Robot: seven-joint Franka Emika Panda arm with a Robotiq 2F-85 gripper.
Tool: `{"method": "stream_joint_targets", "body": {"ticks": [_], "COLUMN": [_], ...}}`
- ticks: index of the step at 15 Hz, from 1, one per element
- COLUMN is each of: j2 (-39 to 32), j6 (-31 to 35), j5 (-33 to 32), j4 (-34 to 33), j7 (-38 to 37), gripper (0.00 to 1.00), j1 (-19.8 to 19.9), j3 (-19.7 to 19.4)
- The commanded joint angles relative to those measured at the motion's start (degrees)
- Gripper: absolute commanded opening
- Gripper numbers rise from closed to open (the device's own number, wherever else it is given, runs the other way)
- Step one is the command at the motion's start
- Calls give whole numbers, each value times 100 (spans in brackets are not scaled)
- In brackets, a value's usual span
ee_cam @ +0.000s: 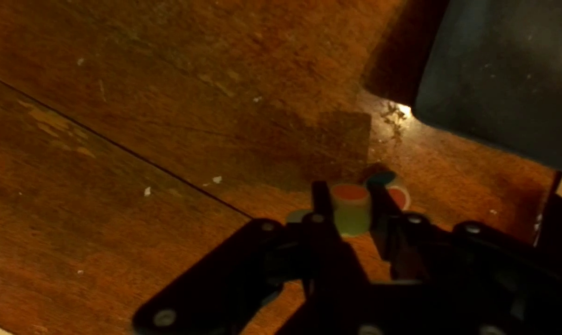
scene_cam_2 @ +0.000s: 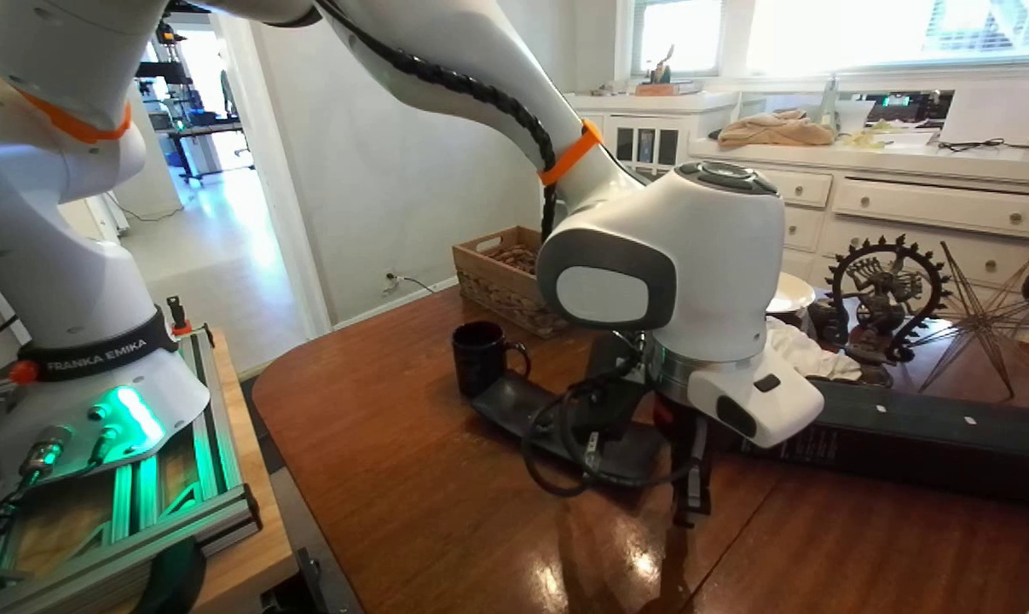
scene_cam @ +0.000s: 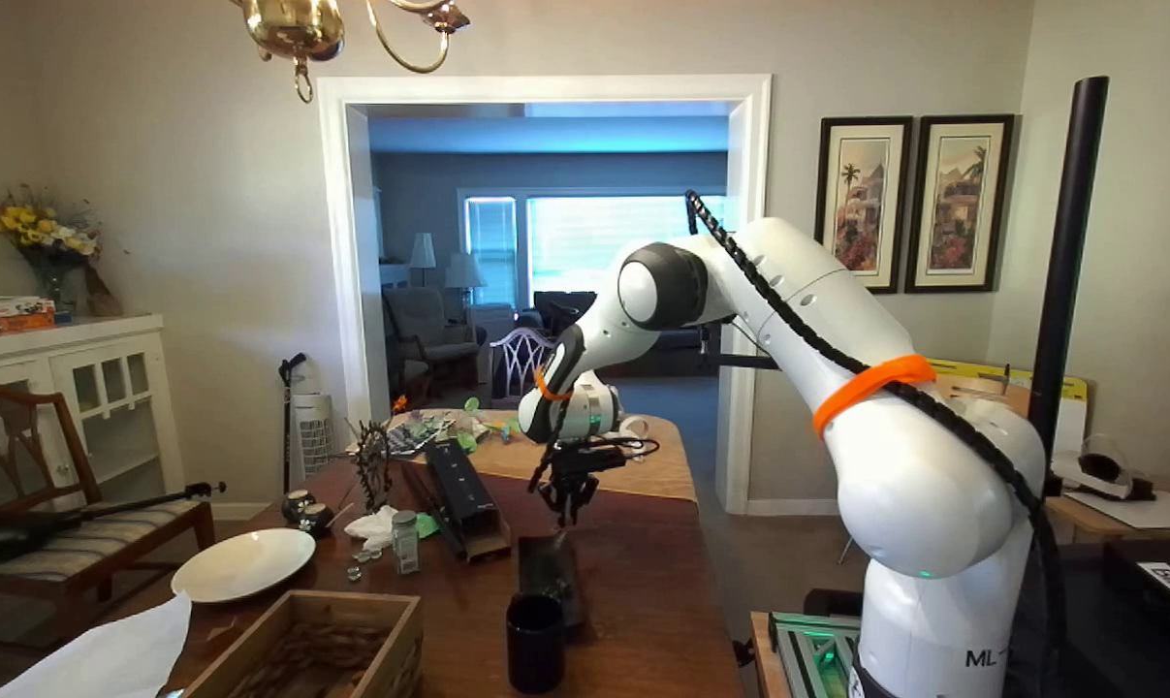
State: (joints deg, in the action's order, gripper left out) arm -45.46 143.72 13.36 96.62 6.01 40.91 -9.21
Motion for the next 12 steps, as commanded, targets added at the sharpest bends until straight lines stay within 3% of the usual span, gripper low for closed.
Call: {"method": "stream_joint_targets", "body": {"ticks": [1,12], "j2": [-48,70], "j6": [-28,-36], "j5": [114,252], "j4": [-48,10], "j7": [128,256], "gripper": [6,6], "j1": [124,250], "j3": [113,267]}}
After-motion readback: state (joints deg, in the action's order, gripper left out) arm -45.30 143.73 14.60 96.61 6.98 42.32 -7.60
